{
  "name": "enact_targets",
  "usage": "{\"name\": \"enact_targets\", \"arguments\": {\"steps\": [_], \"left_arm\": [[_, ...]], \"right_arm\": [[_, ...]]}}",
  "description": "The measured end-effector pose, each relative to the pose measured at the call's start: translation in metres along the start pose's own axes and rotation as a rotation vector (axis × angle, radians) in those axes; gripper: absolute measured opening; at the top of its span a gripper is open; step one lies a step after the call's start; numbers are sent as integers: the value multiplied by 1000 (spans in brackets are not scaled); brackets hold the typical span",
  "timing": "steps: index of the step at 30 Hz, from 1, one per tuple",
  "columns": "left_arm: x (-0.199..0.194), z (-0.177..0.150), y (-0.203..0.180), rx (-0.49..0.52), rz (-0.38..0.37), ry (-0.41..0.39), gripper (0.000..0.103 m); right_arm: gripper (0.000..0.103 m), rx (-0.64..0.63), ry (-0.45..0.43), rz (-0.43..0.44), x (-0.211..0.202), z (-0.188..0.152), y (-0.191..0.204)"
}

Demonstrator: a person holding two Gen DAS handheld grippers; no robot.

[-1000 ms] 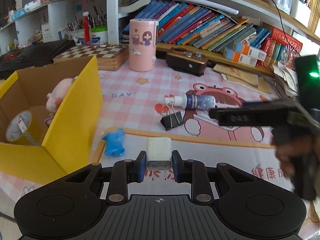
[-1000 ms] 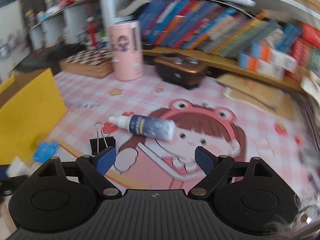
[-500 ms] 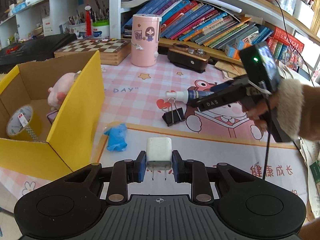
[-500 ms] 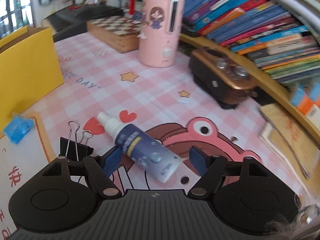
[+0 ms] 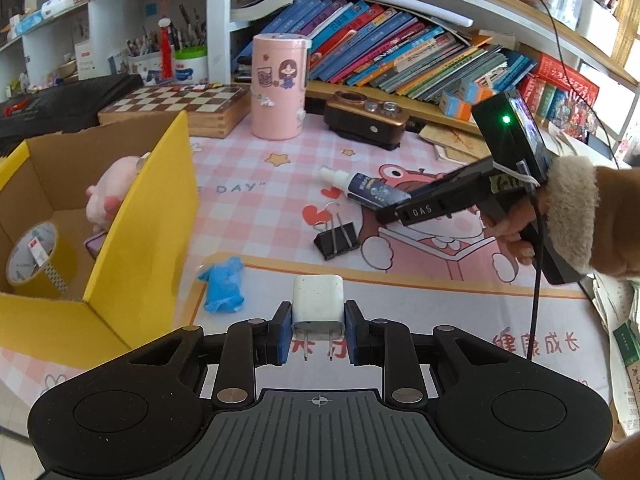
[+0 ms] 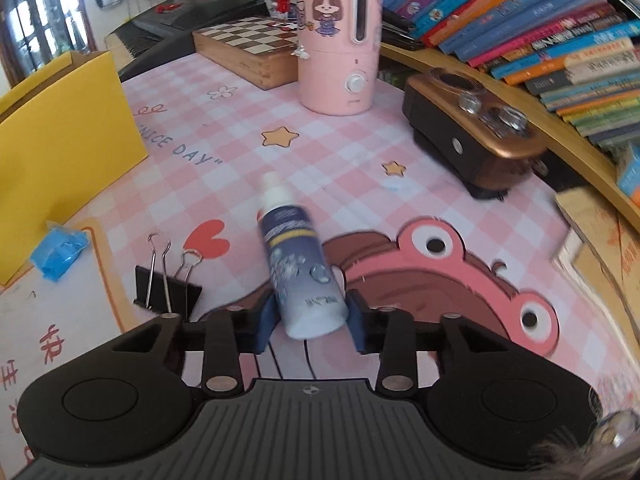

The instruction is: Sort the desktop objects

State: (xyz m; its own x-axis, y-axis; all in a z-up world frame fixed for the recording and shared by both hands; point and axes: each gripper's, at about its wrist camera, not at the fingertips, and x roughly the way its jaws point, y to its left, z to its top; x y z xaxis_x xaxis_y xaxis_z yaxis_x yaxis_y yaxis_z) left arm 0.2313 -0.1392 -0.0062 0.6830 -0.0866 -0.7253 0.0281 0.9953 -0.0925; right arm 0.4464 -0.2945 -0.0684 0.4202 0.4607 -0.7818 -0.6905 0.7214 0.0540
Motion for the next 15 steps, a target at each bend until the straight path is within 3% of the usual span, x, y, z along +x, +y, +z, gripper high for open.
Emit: {"name": "enact_targets", "arguments": {"steps": [10,15], "left_arm": [[-3,-2,-3,-2,-39,-17,25],[-9,-3,-7,5,-59,-36,25]], "right_arm": [[31,185,-4,-81,-55,-68,20],[31,248,7,-170,-75,-93,45]]}}
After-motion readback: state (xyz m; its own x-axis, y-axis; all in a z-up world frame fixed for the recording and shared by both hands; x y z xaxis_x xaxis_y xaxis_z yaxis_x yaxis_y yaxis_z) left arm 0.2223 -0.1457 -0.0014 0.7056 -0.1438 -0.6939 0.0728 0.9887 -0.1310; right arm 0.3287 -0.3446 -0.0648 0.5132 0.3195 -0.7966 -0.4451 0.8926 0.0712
